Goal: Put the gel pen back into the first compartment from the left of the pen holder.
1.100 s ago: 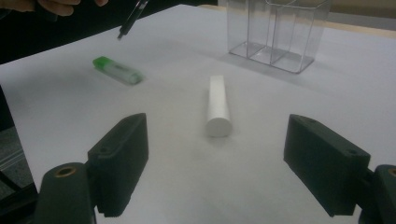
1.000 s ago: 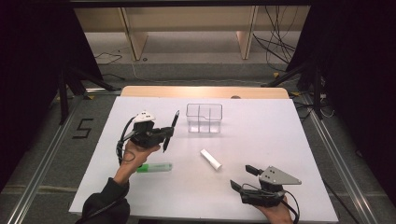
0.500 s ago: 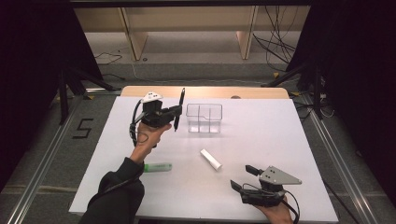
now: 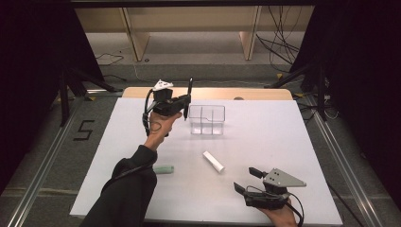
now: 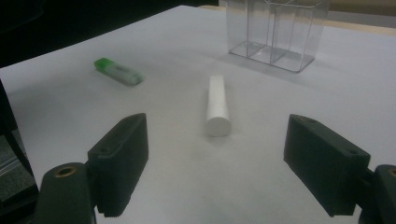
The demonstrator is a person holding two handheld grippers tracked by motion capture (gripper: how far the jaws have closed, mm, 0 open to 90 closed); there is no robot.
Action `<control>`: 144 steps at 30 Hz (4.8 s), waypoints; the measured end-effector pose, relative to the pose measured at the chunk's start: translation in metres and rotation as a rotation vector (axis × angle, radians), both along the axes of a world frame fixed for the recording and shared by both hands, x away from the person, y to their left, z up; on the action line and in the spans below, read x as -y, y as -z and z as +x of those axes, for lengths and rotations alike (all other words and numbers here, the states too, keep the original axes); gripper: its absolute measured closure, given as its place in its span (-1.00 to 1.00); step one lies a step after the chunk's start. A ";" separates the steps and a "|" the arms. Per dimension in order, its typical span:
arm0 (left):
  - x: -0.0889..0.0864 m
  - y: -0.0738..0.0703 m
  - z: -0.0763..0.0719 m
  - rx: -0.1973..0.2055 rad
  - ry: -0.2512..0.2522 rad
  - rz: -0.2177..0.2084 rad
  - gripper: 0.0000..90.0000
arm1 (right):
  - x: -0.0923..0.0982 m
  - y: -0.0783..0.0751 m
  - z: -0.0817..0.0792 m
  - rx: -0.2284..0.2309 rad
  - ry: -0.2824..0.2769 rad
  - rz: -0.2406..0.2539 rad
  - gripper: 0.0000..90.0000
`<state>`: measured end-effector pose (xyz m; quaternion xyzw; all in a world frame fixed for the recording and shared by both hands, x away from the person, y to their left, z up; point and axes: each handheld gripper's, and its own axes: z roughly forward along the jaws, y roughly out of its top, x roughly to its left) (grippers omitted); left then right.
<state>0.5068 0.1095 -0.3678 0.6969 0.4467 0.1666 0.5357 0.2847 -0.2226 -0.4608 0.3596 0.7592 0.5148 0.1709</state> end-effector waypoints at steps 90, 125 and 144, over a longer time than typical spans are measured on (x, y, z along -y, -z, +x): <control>-0.005 0.013 -0.010 -0.174 0.143 0.112 -0.42 | -0.002 0.000 -0.001 0.002 -0.009 0.000 -0.49; -0.059 0.044 -0.068 -0.220 0.238 0.284 -0.55 | -0.004 0.001 -0.002 0.001 -0.018 -0.008 -0.49; -0.066 0.058 -0.081 -0.294 0.302 0.464 -0.56 | -0.005 0.001 -0.002 -0.001 -0.024 -0.010 -0.49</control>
